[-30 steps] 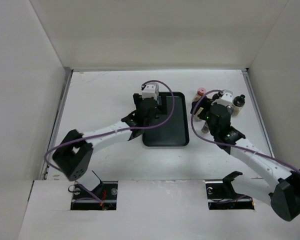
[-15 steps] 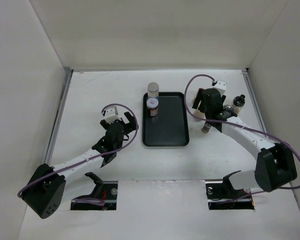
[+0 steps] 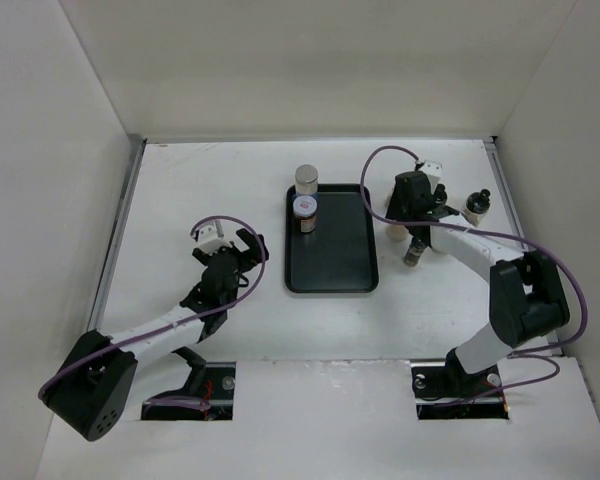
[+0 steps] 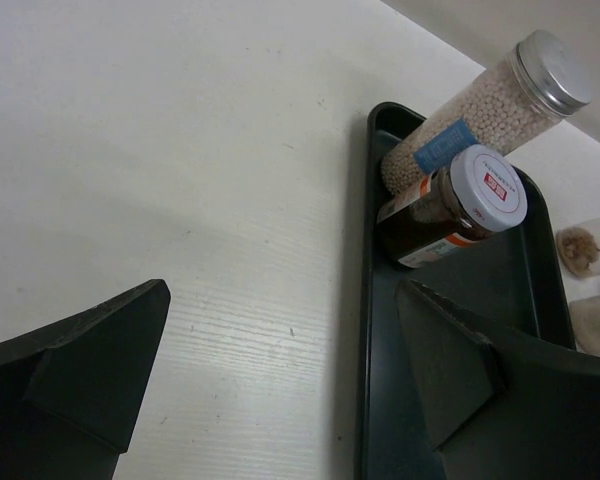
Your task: Organize the condiment bottles
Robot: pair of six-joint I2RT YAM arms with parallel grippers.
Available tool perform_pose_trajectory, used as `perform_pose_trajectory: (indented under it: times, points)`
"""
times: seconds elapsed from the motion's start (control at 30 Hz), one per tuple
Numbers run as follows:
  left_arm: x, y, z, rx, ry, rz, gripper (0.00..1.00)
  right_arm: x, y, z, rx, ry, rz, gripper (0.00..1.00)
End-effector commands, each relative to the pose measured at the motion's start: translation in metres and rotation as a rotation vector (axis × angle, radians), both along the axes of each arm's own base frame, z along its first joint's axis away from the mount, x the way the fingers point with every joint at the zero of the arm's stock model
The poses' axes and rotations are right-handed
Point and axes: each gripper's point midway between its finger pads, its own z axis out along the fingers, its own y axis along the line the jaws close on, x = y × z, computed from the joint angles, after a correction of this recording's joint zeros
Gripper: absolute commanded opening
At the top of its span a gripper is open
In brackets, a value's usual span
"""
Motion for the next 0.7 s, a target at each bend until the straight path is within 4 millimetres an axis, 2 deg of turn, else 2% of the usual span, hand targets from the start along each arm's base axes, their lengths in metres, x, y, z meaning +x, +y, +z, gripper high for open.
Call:
perform_pose_trajectory:
  times: [0.0,0.13,0.2,0.3,0.4,0.5,0.67]
  points:
    - [0.005,-0.008,0.017,-0.06,-0.065,-0.018,1.0,0.014,0.005,0.013,0.005,-0.035,-0.001,0.61]
    - [0.006,-0.01,0.014,-0.057,-0.058,-0.025,1.0,0.022,0.001,0.023,-0.011,-0.078,-0.021,0.46]
    - [0.007,-0.011,0.014,-0.057,-0.058,-0.025,1.0,0.025,0.003,0.038,-0.028,-0.118,-0.015,0.44]
    - [0.007,-0.012,0.013,-0.056,-0.056,-0.026,1.0,0.029,0.018,0.069,-0.023,-0.187,0.024,0.44]
    - [0.008,-0.017,0.014,-0.066,-0.062,-0.048,1.0,0.033,0.05,0.095,0.02,-0.245,0.097,0.44]
    - [0.008,-0.018,0.013,-0.069,-0.062,-0.059,1.0,0.04,0.089,0.109,0.069,-0.286,0.184,0.45]
    - [0.007,-0.019,0.014,-0.071,-0.066,-0.061,1.0,0.06,0.145,0.103,0.14,-0.293,0.29,0.46]
